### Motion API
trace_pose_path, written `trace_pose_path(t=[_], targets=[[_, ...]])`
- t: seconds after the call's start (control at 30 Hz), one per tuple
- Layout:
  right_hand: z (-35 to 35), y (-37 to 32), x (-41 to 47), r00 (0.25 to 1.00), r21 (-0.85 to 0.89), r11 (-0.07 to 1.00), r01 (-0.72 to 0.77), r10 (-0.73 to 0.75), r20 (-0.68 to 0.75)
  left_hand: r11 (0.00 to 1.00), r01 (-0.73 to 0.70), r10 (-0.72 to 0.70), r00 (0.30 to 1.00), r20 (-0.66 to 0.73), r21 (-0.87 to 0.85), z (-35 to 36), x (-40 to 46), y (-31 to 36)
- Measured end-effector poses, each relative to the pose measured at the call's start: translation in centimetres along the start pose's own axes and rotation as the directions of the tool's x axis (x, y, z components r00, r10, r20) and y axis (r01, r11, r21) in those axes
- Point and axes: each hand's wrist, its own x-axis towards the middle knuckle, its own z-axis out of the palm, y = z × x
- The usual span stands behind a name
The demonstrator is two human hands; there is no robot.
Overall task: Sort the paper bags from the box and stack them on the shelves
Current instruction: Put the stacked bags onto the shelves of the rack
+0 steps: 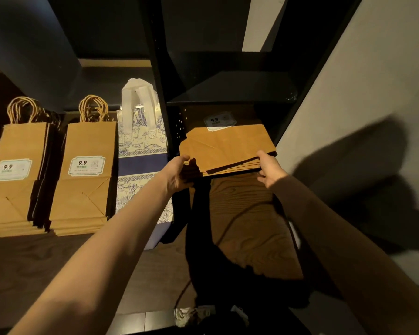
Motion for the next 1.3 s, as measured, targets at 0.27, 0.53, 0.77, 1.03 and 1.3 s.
trace_pose_path(t=[0.27, 0.53, 0.77, 1.03, 1.3], targets=[[0.6, -1.3, -7.1, 0.98, -0.196, 0.968, 0.158, -0.129, 0.152, 0.983, -0.128, 0.105, 0.98, 0.167, 0.134, -2.3, -6.1, 1.1], [6.0, -3.0, -13.0, 0.917, -0.271, 0.9, 0.34, -0.255, 0.306, 0.906, -0.385, 0.354, 0.917, 0.186, 0.175, -8.3, -11.5, 2.5], [15.8, -1.9, -15.7, 0.859, -0.266, 0.845, 0.464, -0.356, 0.369, 0.822, -0.53, 0.525, 0.847, 0.087, 0.209, -17.8, -12.9, 3.4], [24.8, 0.6, -16.9, 0.819, -0.368, 0.732, 0.573, -0.516, 0.25, 0.797, -0.546, 0.564, 0.826, 0.007, 0.257, -26.2, -11.1, 3.4], [28.2, 3.6, -16.2, 0.824, -0.439, 0.698, 0.566, -0.492, 0.28, 0.798, -0.489, 0.544, 0.836, -0.072, 0.353, -28.3, -7.7, 1.9]])
